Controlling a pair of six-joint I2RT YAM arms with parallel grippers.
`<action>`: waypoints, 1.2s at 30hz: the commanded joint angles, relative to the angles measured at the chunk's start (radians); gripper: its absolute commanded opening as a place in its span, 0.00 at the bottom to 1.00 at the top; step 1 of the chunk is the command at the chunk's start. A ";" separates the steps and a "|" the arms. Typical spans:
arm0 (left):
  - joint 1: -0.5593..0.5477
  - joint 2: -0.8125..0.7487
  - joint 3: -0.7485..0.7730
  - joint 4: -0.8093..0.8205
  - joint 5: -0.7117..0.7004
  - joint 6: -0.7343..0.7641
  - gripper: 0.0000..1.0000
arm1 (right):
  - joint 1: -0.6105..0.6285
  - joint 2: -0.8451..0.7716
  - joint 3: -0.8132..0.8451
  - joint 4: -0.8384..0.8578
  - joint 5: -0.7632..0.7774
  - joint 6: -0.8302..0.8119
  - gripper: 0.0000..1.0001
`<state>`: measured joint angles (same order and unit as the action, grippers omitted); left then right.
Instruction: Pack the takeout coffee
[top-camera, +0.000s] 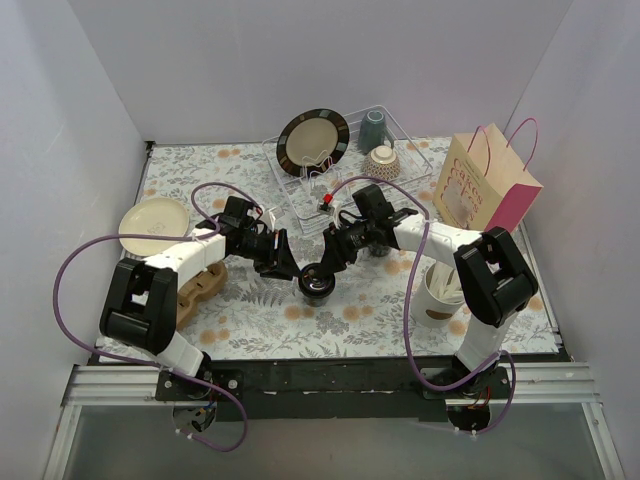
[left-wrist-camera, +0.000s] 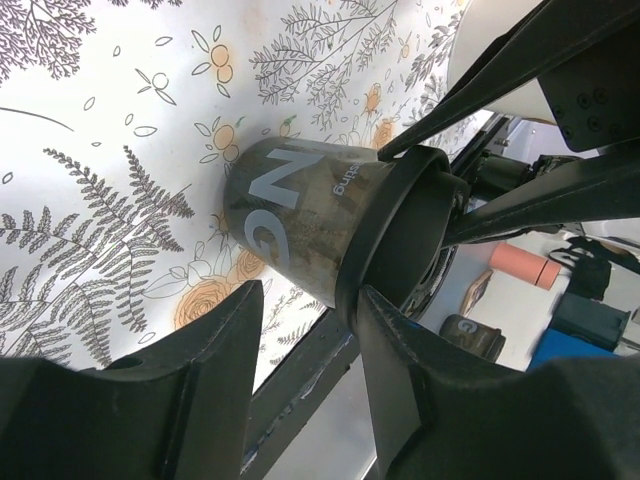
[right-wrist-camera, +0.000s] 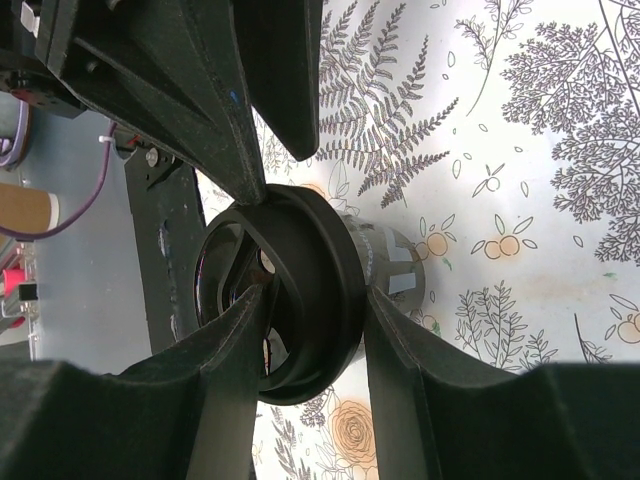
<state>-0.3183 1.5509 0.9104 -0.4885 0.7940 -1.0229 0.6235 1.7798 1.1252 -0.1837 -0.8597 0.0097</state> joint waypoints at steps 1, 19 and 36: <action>-0.001 0.017 0.047 0.030 -0.029 0.035 0.42 | 0.042 0.079 -0.038 -0.145 0.205 -0.145 0.17; -0.001 -0.005 0.065 0.011 0.086 0.158 0.47 | 0.082 0.089 0.015 -0.163 0.251 -0.191 0.17; -0.008 -0.044 -0.031 0.031 0.088 0.173 0.44 | 0.088 0.079 -0.002 -0.169 0.274 -0.200 0.16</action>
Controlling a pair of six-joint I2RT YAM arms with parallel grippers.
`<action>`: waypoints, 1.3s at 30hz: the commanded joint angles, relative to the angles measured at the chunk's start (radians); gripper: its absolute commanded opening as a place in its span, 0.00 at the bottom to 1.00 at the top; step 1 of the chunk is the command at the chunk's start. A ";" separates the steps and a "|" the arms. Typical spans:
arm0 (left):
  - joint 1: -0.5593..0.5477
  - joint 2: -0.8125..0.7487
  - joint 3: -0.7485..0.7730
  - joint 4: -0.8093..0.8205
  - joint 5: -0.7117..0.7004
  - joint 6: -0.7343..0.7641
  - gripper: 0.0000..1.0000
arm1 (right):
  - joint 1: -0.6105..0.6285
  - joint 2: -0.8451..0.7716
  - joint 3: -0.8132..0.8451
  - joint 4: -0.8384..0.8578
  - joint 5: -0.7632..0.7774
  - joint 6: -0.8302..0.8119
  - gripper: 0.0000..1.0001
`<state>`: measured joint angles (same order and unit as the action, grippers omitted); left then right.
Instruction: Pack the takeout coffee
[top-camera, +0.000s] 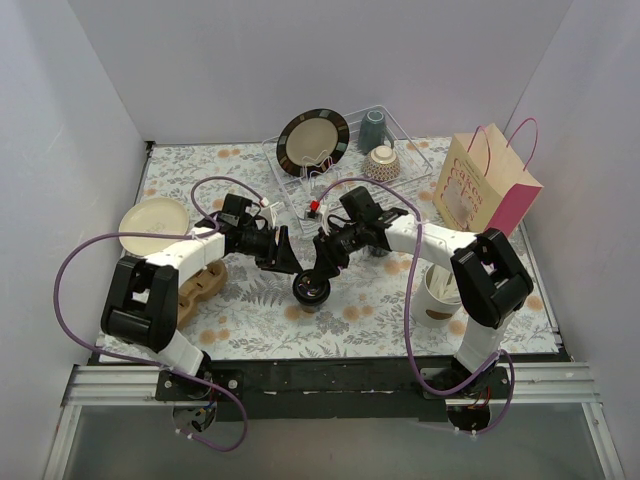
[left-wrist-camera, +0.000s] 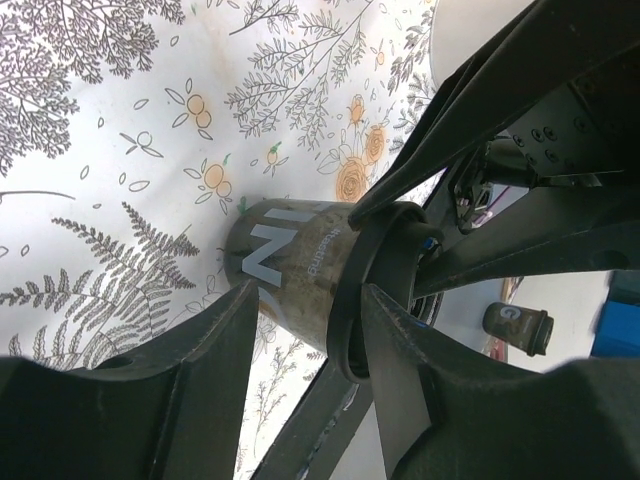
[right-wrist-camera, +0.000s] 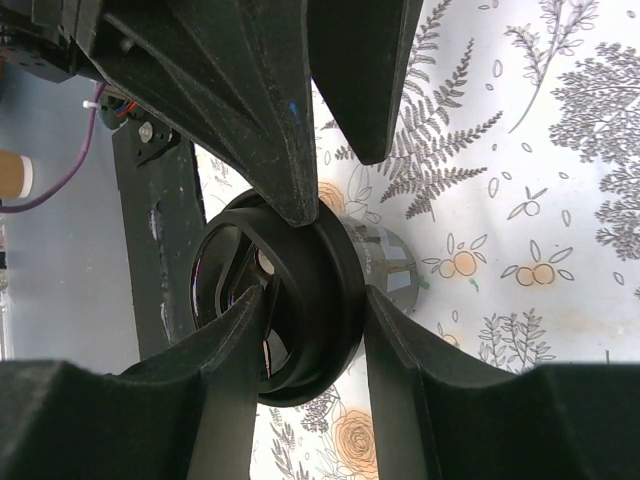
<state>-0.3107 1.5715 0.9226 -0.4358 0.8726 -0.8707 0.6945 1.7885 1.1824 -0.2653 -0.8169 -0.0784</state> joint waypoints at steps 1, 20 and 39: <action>-0.018 -0.068 -0.051 -0.024 0.002 0.022 0.44 | 0.017 0.075 -0.061 -0.084 0.229 -0.110 0.16; -0.090 -0.004 -0.076 -0.098 -0.250 0.021 0.34 | 0.017 0.043 -0.138 -0.020 0.297 -0.070 0.15; -0.076 0.015 0.275 -0.135 -0.406 -0.148 0.47 | 0.017 -0.012 -0.168 0.017 0.332 0.029 0.15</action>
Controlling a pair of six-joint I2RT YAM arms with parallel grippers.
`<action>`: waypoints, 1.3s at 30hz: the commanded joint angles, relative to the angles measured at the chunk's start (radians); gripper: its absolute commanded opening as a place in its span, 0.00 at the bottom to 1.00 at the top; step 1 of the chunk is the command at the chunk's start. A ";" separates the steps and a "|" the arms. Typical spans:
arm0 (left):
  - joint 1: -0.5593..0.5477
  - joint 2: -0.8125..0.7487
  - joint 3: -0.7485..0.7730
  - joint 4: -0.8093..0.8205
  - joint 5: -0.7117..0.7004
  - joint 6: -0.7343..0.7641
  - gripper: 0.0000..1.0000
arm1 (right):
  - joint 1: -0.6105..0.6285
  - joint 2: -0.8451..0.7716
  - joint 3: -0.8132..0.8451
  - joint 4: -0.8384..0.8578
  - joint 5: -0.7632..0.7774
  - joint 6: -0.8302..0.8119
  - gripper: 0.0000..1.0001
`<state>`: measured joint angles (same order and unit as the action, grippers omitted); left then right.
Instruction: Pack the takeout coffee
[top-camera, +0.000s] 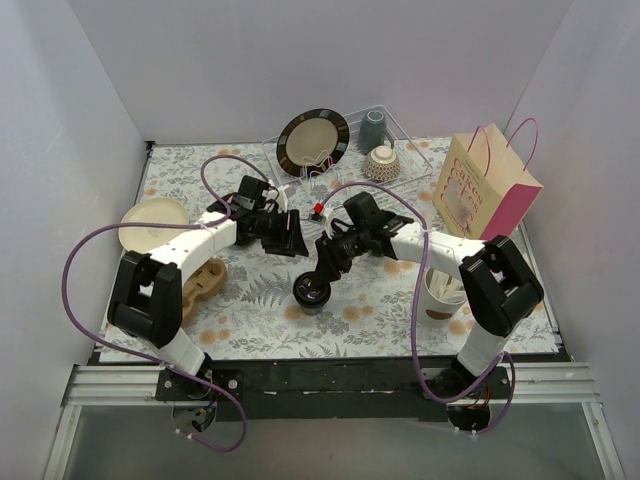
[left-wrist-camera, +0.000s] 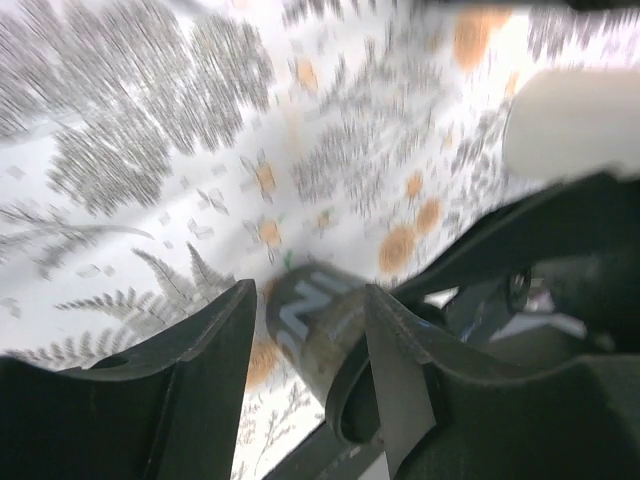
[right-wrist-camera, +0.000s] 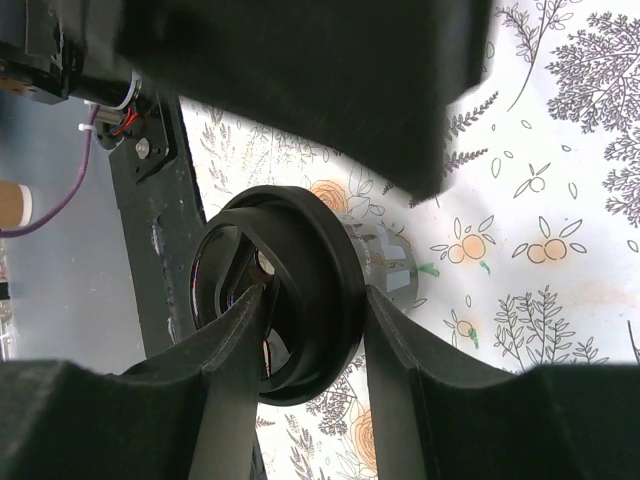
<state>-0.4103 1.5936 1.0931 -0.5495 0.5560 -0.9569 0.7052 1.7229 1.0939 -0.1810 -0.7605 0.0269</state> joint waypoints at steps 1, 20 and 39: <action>0.025 -0.014 0.114 -0.023 -0.094 -0.069 0.47 | 0.008 0.052 -0.081 -0.067 0.277 -0.074 0.15; 0.002 -0.290 -0.269 0.079 0.220 -0.103 0.52 | 0.014 0.047 0.011 -0.124 0.305 -0.151 0.17; -0.030 -0.184 -0.242 0.049 0.076 -0.098 0.49 | 0.014 0.018 0.031 -0.129 0.280 -0.160 0.25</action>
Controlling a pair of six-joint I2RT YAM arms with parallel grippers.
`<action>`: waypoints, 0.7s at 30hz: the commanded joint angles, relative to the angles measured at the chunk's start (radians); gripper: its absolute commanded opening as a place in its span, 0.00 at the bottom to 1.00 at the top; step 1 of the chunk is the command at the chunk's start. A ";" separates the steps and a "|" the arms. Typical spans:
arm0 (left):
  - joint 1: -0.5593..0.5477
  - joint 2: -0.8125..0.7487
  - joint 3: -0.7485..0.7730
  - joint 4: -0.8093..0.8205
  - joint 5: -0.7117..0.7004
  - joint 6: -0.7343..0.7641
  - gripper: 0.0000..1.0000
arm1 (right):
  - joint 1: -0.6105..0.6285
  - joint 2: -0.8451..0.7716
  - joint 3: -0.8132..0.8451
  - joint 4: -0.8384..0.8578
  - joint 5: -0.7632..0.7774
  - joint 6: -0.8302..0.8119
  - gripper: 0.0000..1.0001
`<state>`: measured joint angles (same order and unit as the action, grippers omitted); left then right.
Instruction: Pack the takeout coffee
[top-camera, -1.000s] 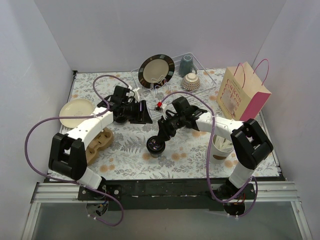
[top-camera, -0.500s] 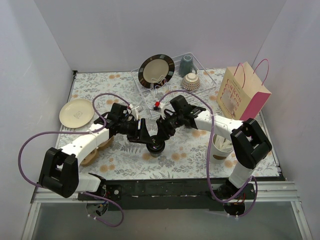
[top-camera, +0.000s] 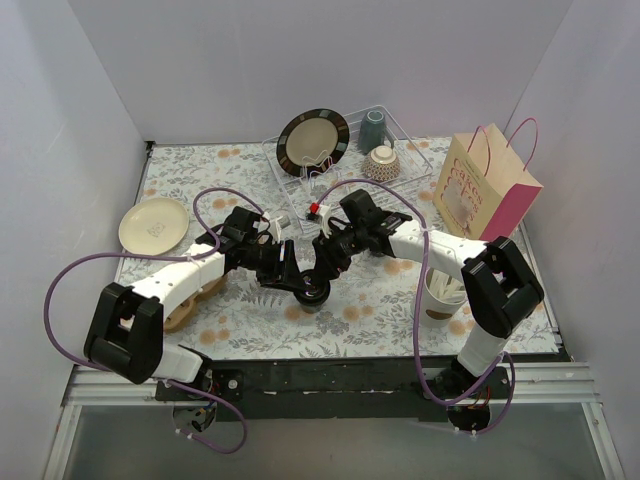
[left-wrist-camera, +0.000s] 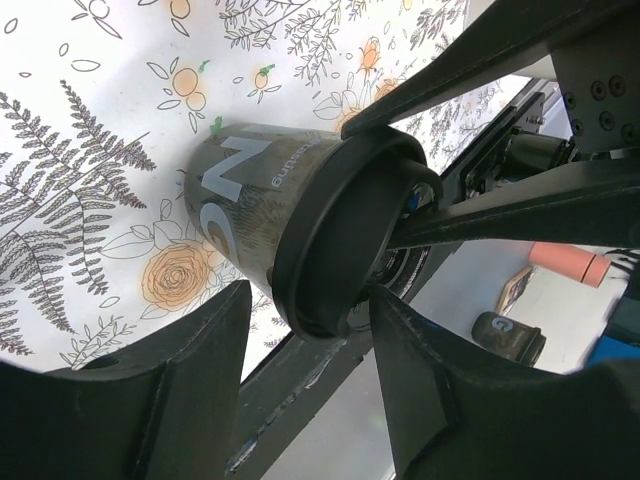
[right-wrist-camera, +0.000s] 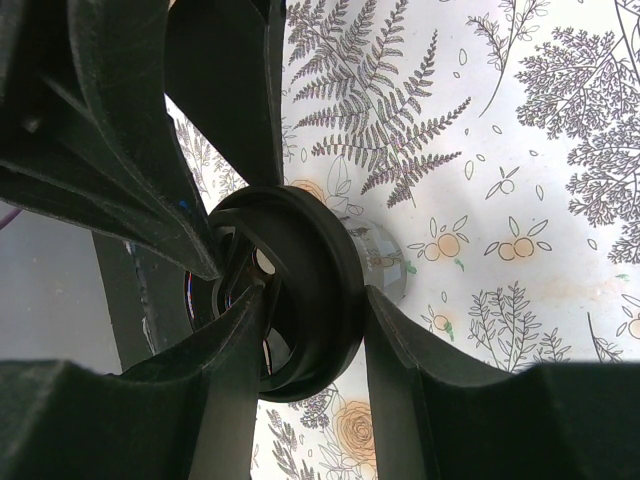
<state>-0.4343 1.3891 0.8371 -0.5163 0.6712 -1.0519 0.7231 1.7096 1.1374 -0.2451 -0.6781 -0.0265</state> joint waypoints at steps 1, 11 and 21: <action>-0.006 0.022 0.016 0.025 -0.036 -0.011 0.49 | -0.004 0.030 -0.014 -0.063 0.196 -0.102 0.25; -0.009 0.001 -0.021 0.079 -0.013 -0.066 0.49 | -0.004 0.008 -0.018 -0.051 0.115 -0.085 0.40; -0.009 0.010 -0.026 0.065 -0.036 -0.062 0.48 | -0.004 -0.008 0.001 -0.043 0.042 -0.058 0.56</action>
<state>-0.4362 1.3975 0.8257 -0.4625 0.6842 -1.1206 0.7155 1.7031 1.1374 -0.2432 -0.6907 -0.0322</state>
